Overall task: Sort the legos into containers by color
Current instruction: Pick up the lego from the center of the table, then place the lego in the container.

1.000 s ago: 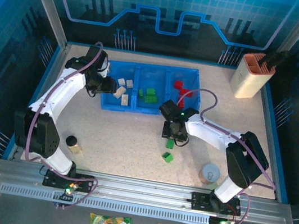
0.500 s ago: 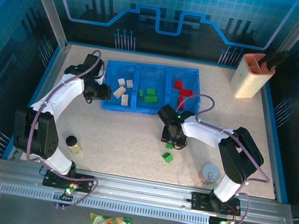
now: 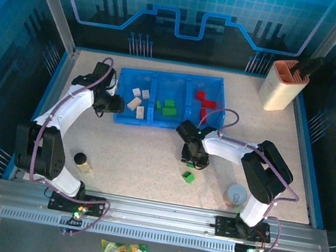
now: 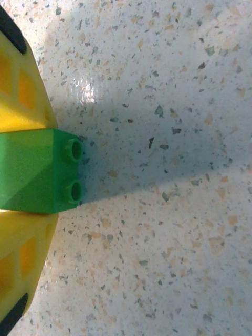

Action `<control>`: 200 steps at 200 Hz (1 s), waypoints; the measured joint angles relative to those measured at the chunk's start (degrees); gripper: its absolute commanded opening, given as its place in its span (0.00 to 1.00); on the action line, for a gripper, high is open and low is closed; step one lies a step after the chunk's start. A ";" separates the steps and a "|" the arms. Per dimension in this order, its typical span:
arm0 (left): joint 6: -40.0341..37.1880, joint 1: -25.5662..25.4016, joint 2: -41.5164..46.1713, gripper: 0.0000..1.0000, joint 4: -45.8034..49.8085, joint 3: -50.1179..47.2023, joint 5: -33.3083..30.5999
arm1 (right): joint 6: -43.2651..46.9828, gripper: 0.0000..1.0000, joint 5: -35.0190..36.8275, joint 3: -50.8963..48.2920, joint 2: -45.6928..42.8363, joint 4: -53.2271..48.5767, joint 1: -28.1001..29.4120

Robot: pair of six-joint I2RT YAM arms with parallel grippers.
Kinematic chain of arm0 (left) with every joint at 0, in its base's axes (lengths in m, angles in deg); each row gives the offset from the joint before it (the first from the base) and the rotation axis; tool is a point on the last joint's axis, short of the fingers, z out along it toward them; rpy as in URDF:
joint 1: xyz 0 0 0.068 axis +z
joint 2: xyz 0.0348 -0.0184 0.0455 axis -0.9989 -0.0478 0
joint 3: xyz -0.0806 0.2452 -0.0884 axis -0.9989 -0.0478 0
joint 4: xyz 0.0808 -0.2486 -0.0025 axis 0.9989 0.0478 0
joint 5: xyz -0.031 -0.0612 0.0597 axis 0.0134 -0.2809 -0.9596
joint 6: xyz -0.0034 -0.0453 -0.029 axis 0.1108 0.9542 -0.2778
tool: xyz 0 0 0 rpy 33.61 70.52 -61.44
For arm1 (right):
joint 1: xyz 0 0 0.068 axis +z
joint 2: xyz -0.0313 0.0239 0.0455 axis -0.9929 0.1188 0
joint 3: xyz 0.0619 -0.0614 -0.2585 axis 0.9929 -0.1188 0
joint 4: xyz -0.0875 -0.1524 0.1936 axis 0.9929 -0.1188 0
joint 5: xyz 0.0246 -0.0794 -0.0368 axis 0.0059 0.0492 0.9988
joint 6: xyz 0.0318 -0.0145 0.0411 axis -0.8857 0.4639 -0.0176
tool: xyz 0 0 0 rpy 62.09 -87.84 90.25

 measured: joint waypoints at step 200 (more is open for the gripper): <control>0.02 0.31 1.57 0.46 -1.51 -0.74 2.45 | 11.43 0.36 2.62 22.84 4.94 -6.12 0.02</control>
